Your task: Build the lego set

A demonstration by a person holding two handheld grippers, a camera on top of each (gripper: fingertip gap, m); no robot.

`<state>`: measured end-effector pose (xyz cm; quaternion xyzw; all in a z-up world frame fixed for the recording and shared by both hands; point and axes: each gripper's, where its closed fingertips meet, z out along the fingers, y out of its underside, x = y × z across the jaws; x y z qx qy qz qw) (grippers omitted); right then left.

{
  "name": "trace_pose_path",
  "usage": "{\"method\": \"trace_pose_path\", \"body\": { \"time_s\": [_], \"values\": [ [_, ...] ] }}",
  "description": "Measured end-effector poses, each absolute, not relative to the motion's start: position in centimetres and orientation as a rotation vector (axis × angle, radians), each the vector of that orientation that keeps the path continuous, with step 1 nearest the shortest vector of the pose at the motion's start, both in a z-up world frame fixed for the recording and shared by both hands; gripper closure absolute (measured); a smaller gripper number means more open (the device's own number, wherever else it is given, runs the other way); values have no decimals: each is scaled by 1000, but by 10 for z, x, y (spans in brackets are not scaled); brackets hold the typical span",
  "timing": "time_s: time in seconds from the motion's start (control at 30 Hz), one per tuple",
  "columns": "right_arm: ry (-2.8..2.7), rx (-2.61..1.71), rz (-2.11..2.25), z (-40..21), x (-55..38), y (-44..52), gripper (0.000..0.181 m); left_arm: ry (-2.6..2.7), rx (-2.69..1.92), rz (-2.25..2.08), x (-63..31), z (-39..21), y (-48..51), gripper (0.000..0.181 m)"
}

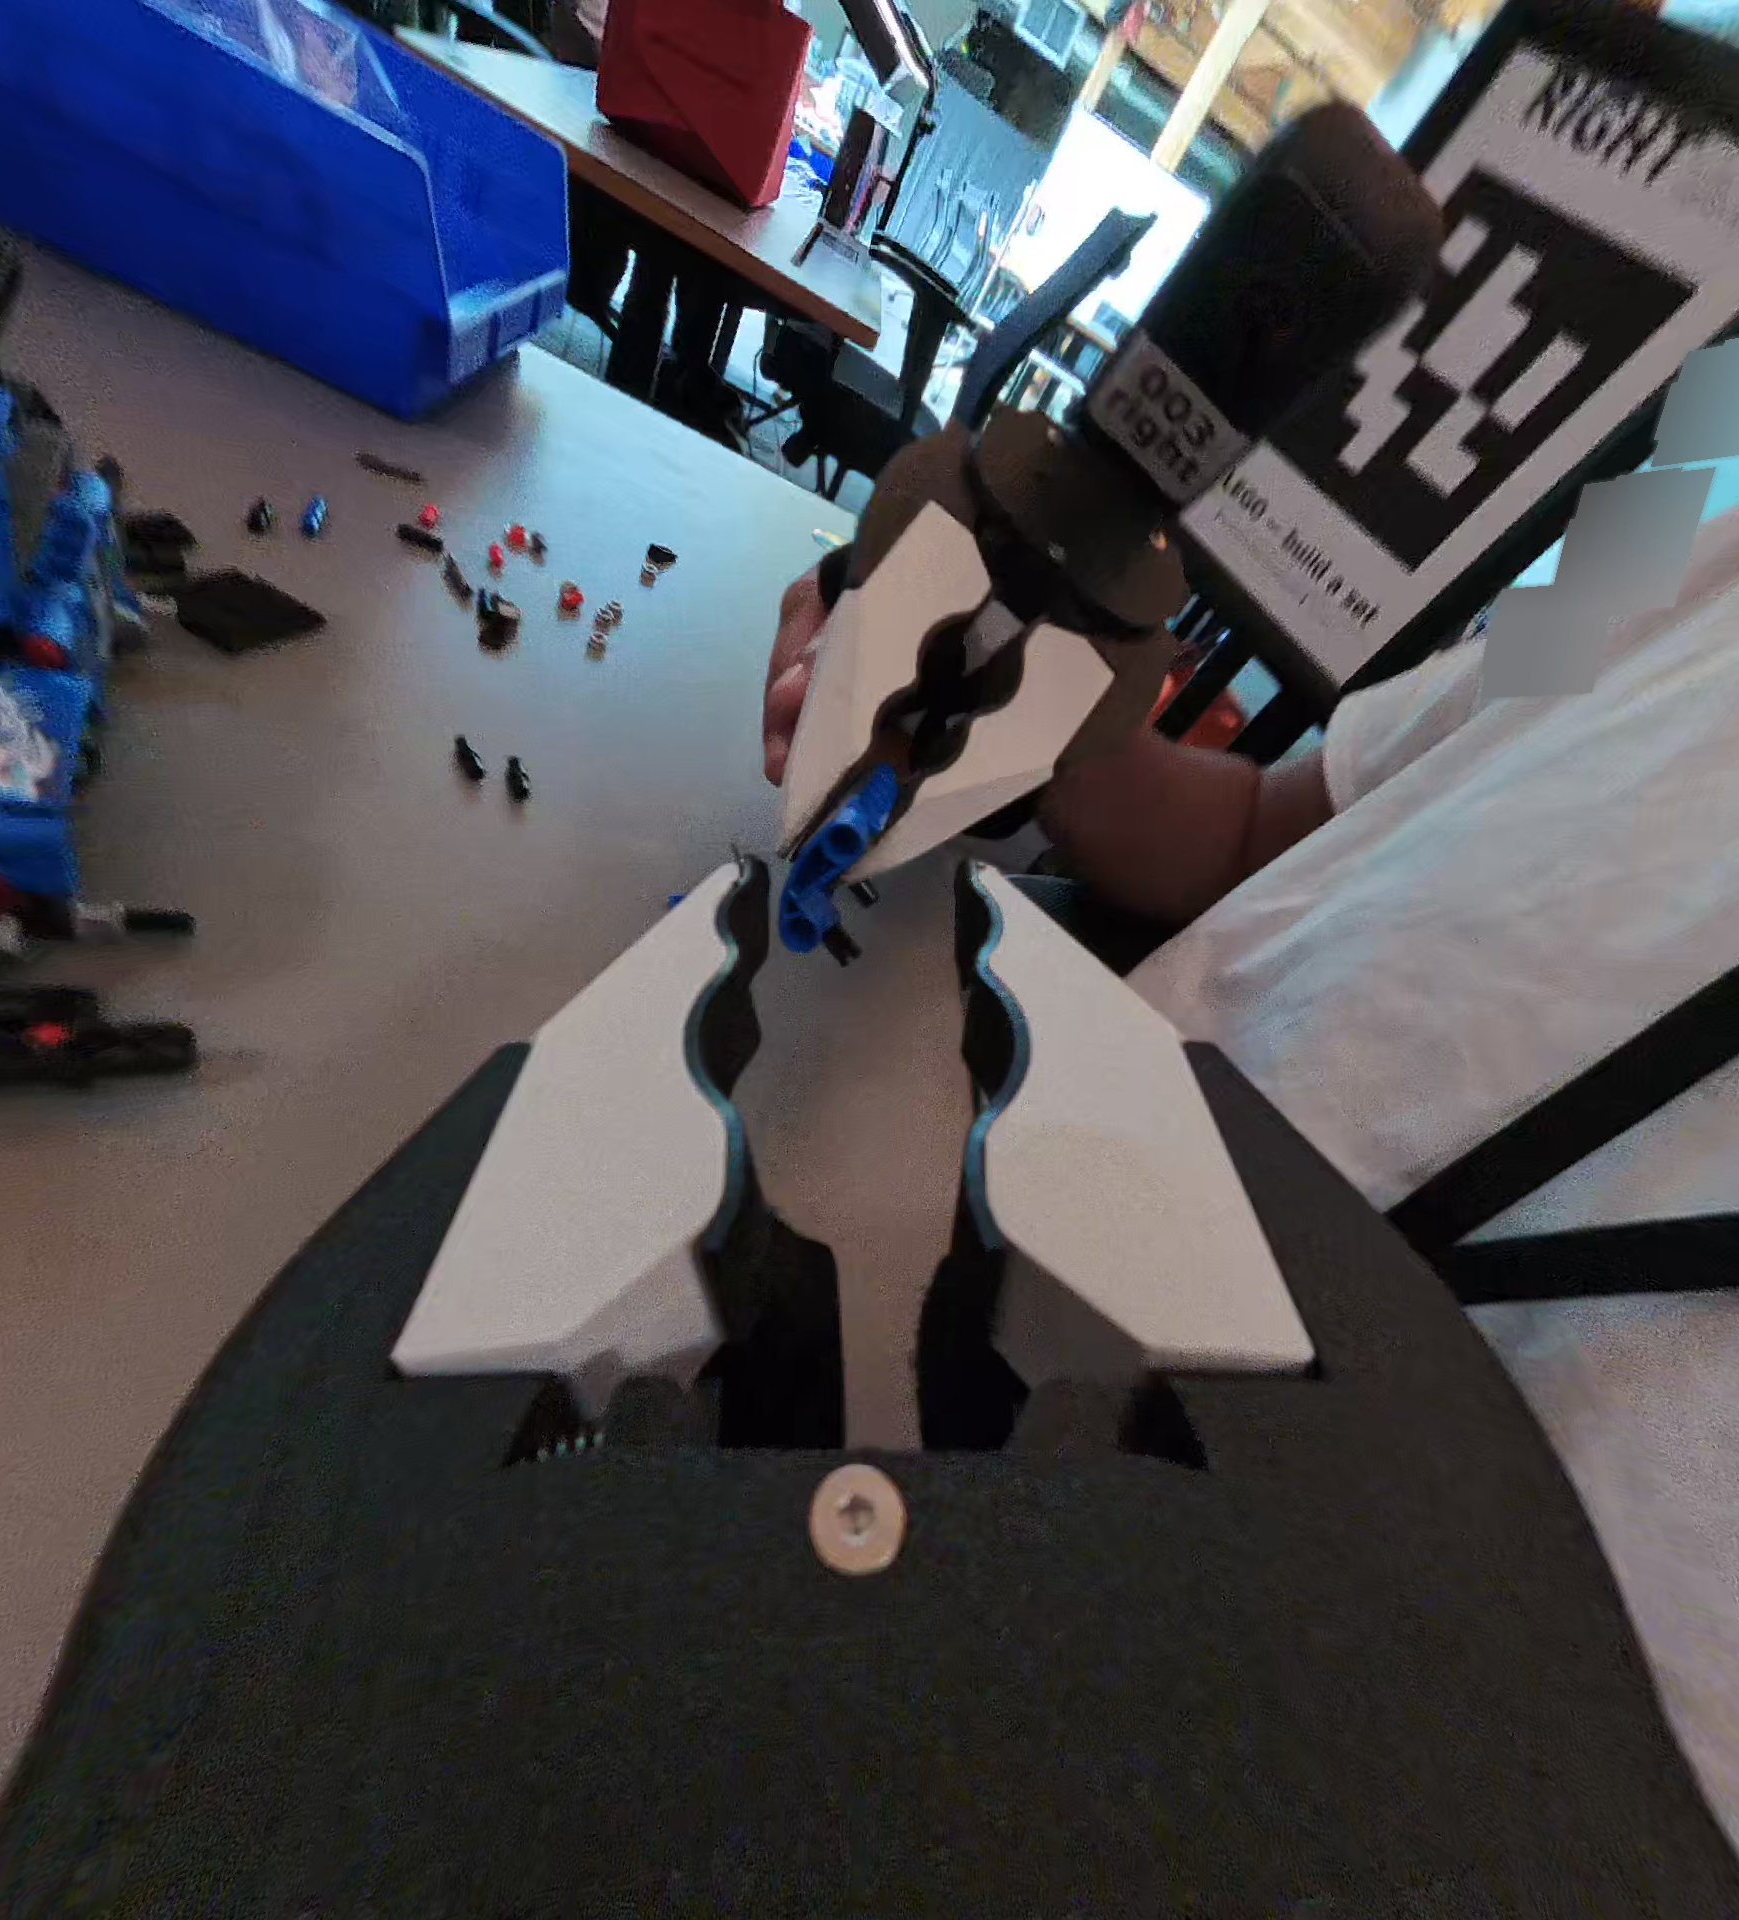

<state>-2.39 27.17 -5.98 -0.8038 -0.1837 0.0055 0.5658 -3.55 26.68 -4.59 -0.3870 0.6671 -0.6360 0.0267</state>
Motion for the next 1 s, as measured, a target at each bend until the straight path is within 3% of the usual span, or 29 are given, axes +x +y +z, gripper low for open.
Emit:
{"method": "trace_pose_path", "body": {
  "time_s": [0.13, 0.23, 0.5, 0.83, 1.0],
  "values": [
    [-464, -1855, 204, -56, -33, 267, 175, 2175, -806, -1666, -39, -50, 266, 140],
    [-526, -1846, 189, -58, -37, 270, 175, 2216, -649, -1696, -45, -44, 257, 157],
    [-510, -1780, 250, -55, -40, 276, 175, 2189, -599, -1722, -38, -43, 263, 175],
    [-446, -1779, 323, -53, -35, 276, 175, 2105, -569, -1676, -31, -40, 263, 176],
    [-157, -1969, 233, -54, 11, 247, 154, 2037, -625, -1420, -10, -41, 300, 176]
  ]
}}
